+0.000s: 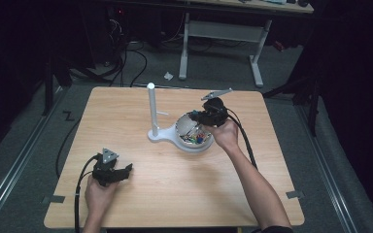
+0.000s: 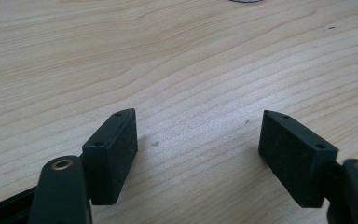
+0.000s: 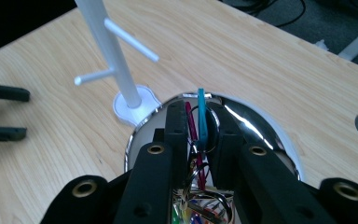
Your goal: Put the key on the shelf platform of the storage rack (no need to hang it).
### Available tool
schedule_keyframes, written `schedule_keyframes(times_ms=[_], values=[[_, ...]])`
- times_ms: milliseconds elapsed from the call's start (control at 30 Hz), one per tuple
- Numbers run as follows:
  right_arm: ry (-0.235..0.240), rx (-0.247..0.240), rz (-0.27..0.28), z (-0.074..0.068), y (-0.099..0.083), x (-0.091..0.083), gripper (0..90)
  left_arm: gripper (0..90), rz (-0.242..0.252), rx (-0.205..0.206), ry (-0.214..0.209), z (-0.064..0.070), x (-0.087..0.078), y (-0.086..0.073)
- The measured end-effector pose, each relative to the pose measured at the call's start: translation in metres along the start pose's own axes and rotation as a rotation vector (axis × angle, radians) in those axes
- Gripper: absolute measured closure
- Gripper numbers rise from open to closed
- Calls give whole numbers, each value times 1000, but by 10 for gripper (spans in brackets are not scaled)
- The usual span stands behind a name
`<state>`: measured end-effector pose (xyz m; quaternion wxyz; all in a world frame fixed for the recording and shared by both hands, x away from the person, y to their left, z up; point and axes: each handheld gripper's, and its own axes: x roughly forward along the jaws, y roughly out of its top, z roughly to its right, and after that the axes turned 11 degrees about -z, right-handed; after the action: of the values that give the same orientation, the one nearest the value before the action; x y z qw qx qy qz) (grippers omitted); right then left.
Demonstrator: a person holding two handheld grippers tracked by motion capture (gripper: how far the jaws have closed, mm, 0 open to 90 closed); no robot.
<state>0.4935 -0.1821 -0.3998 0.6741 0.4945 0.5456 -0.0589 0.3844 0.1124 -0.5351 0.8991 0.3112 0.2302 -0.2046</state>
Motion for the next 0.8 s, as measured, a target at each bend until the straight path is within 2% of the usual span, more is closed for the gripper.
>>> schedule_keyframes(times_ms=[467, 600, 667, 800], values=[[26, 26, -45, 7, -23, 16, 802, 283, 0, -4, 3, 0, 0, 0], [22, 36, -57, 9, -28, 19, 799, 283, 2, 4, 1, 0, 0, 0], [20, 43, -61, 11, -31, 22, 798, 283, 1, -5, 3, 0, 0, 0], [0, 36, -81, 12, -35, 26, 795, 283, 0, -6, 3, 0, 0, 0]])
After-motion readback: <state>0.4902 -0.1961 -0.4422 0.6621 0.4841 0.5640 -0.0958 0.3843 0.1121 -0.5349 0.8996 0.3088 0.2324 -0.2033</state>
